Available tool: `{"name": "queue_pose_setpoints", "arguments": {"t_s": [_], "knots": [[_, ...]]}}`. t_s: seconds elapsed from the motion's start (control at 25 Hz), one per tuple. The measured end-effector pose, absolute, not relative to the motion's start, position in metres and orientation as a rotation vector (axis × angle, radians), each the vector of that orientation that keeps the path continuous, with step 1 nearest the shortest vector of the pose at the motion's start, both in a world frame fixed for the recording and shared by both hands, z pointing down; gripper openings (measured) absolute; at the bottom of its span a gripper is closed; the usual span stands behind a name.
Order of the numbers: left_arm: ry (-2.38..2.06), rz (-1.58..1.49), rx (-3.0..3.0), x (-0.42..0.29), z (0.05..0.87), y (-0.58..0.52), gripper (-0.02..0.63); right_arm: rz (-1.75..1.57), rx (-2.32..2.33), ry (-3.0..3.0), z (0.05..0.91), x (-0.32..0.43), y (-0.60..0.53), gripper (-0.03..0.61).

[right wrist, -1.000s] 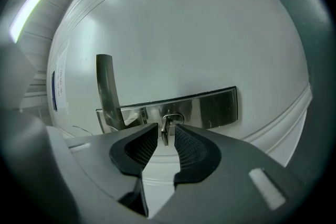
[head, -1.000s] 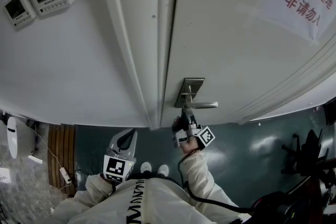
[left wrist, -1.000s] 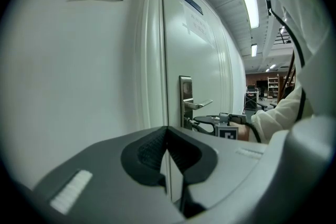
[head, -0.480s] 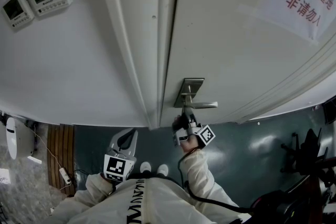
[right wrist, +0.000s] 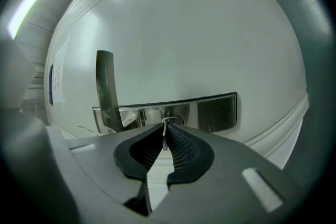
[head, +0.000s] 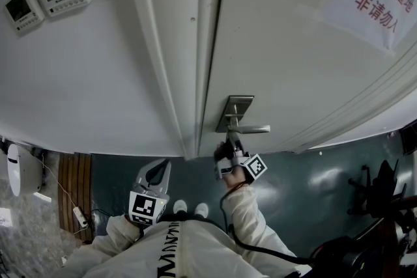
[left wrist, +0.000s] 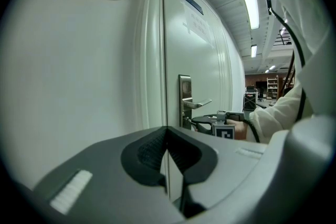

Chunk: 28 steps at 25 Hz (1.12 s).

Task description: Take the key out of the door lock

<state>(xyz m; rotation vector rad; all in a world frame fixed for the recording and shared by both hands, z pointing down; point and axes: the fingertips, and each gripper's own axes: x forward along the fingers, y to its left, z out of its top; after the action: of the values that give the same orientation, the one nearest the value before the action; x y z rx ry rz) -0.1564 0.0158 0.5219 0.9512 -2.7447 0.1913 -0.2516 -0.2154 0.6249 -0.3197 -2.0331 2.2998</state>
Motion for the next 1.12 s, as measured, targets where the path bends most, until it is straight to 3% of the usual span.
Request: {"name": "queue_pose_setpoints", "arguments": {"t_s": [0.4,0.72,1.12], "knots": [[-2.75,0.197,0.95,-0.15,0.52,0.016,-0.002,2.299,-0.316,-2.029,0.626,-0.247,-0.215,0.025],[-2.749,0.202,0.963,-0.147,0.521,0.012,-0.001,2.294,-0.333,-2.004,0.635,-0.202,-0.212,0.023],[-2.744,0.196,0.989,-0.14,0.525,0.002,-0.001,1.943,-0.353,-2.25,0.617,-0.17,-0.214,0.023]]}}
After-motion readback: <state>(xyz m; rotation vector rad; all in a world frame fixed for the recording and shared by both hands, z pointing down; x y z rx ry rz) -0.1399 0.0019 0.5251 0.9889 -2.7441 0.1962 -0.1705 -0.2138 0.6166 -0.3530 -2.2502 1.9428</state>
